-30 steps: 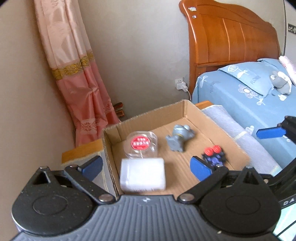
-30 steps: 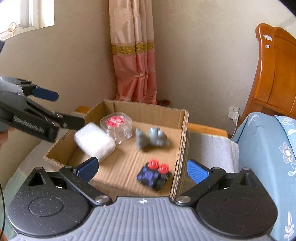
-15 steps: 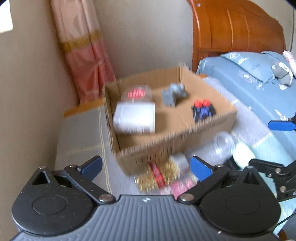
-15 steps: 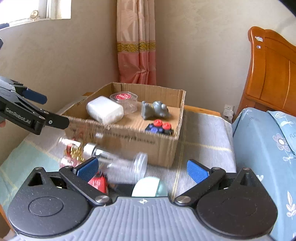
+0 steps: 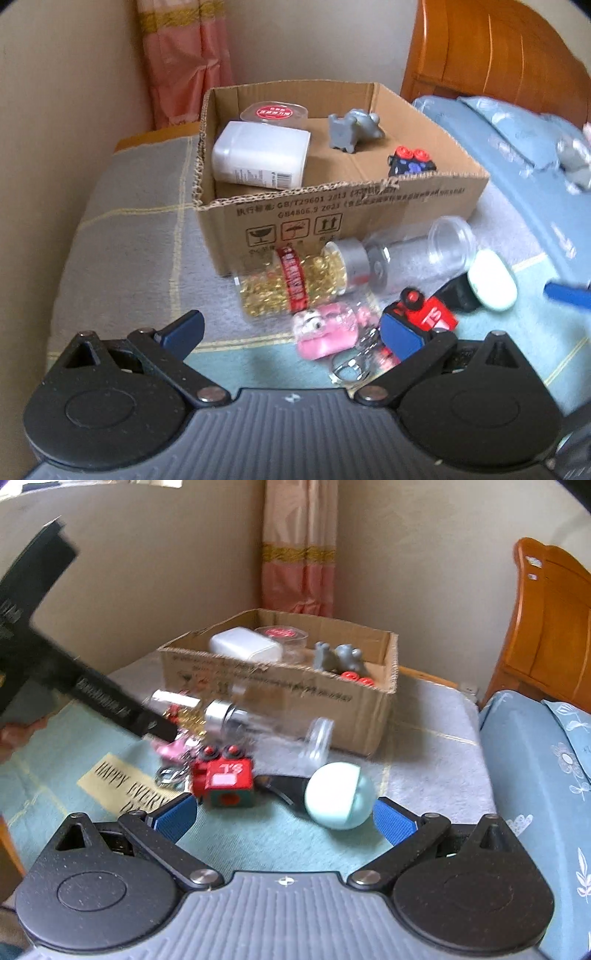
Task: Organize rigid objects
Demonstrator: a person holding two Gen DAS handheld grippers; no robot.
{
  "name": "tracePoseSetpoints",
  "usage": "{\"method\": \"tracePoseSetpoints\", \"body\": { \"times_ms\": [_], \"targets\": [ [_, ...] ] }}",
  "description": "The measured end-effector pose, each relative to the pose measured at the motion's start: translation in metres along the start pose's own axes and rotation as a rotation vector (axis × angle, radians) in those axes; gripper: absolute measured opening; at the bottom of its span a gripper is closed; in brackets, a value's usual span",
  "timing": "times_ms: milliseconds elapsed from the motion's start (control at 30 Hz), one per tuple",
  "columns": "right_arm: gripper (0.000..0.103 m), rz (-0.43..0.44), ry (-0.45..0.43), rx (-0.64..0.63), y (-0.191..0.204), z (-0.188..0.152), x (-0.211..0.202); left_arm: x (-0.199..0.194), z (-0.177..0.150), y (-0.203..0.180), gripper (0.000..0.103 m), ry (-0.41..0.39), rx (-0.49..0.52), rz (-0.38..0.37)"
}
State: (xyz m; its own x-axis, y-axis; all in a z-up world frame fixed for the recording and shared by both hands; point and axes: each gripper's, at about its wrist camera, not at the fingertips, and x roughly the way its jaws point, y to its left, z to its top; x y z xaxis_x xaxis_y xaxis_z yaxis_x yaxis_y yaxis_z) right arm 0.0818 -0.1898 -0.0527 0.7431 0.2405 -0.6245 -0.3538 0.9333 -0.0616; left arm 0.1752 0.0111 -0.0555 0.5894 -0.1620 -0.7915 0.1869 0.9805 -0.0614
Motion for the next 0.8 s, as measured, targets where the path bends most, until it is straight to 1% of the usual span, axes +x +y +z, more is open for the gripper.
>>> {"method": "tracePoseSetpoints", "body": {
  "times_ms": [100, 200, 367, 433, 500, 533, 633, 733, 767, 800],
  "targets": [
    [0.103, 0.002, 0.015, -0.026, 0.005, -0.003, 0.003, 0.008, 0.000, -0.001, 0.101, 0.003, -0.033, -0.015],
    [0.103, 0.009, 0.023, -0.036, 0.008, -0.005, 0.005, 0.018, -0.002, -0.001, 0.101, 0.016, -0.057, -0.005],
    [0.103, 0.028, 0.021, -0.043, 0.010, -0.004, 0.006, 0.023, -0.005, 0.009, 0.099, 0.004, -0.108, -0.013],
    [0.103, 0.038, 0.017, -0.051, 0.012, -0.003, 0.005, 0.023, -0.007, 0.011, 0.098, -0.003, -0.111, -0.014],
    [0.103, 0.047, 0.015, -0.059, 0.015, -0.002, 0.006, 0.022, -0.008, 0.012, 0.092, -0.014, -0.105, -0.010],
    [0.103, 0.052, 0.016, -0.062, 0.016, -0.002, 0.007, 0.021, -0.010, 0.013, 0.091, -0.015, -0.101, -0.008],
    [0.103, 0.061, 0.023, -0.076, 0.020, -0.001, 0.011, 0.020, -0.013, 0.018, 0.091, -0.013, -0.103, 0.002],
    [0.103, 0.069, 0.026, -0.088, 0.024, -0.001, 0.014, 0.020, -0.018, 0.025, 0.091, 0.000, -0.135, -0.020],
    [0.102, 0.073, 0.024, -0.094, 0.026, 0.000, 0.015, 0.020, -0.019, 0.026, 0.091, 0.004, -0.141, -0.025],
    [0.098, 0.071, 0.021, -0.100, 0.027, 0.001, 0.016, 0.020, -0.020, 0.027, 0.091, 0.006, -0.146, -0.027]
  ]
}}
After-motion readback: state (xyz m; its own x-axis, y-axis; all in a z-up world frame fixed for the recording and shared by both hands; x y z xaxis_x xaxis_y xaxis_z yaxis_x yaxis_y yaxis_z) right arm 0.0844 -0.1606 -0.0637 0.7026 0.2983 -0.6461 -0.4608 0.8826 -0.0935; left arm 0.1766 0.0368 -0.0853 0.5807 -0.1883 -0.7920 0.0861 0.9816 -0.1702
